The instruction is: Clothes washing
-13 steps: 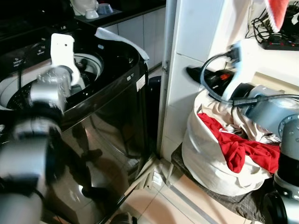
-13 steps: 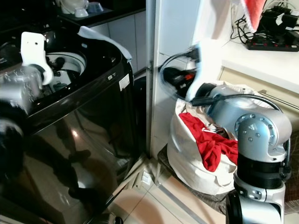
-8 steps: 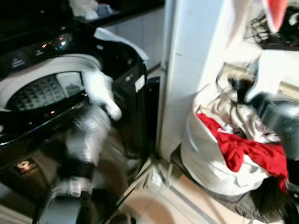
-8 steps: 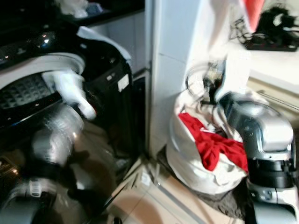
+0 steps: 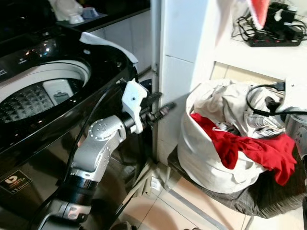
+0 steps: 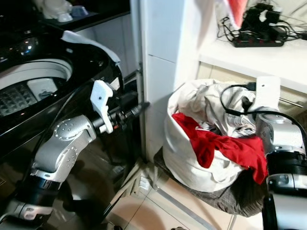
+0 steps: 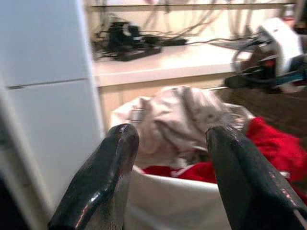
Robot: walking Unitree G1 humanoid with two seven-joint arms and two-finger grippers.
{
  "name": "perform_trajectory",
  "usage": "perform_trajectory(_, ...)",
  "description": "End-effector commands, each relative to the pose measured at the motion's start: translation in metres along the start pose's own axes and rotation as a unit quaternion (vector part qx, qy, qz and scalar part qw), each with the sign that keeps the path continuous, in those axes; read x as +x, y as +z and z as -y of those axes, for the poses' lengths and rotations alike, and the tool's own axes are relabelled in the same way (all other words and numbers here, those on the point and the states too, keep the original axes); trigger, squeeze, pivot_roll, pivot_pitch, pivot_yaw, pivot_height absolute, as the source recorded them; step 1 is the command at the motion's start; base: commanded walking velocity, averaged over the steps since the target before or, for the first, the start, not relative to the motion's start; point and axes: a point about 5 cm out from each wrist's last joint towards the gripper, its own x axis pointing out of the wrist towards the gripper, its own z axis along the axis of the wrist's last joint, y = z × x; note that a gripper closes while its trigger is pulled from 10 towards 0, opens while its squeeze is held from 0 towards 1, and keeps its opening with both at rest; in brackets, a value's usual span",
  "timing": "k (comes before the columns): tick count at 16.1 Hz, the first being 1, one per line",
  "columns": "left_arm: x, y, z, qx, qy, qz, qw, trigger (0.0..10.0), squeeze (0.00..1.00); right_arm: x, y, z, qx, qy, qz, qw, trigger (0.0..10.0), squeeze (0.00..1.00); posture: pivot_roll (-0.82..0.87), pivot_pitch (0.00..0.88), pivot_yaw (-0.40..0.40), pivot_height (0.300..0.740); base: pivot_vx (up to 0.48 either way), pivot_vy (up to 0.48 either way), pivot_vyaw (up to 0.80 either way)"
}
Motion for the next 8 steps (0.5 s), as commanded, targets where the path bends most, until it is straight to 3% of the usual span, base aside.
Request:
perform_trajectory(1,-0.002,0.001,0.007,-0.007,-0.032,-0.007,0.999,10.0,0.0,0.002,0.004,0.005,0.004,-0.01,0.007,1.0,10.0,1.0,0.02,0.0,0.047,0.74,0.0,0.0,0.0)
perform_trajectory(3,-0.004,-0.001,0.018,-0.016,-0.08,-0.029,0.996,10.0,0.0,0.008,-0.002,0.005,0.001,-0.014,0.004,1.0,10.0,1.0,0.02,0.0,0.048,0.74,0.0,0.0,0.0)
perform_trajectory(8,-0.008,0.0,0.021,-0.023,-0.1,-0.045,0.994,10.0,0.0,0.015,-0.026,0.0,0.024,0.005,-0.034,0.999,10.0,1.0,0.03,0.0,0.048,0.74,0.0,0.0,0.0)
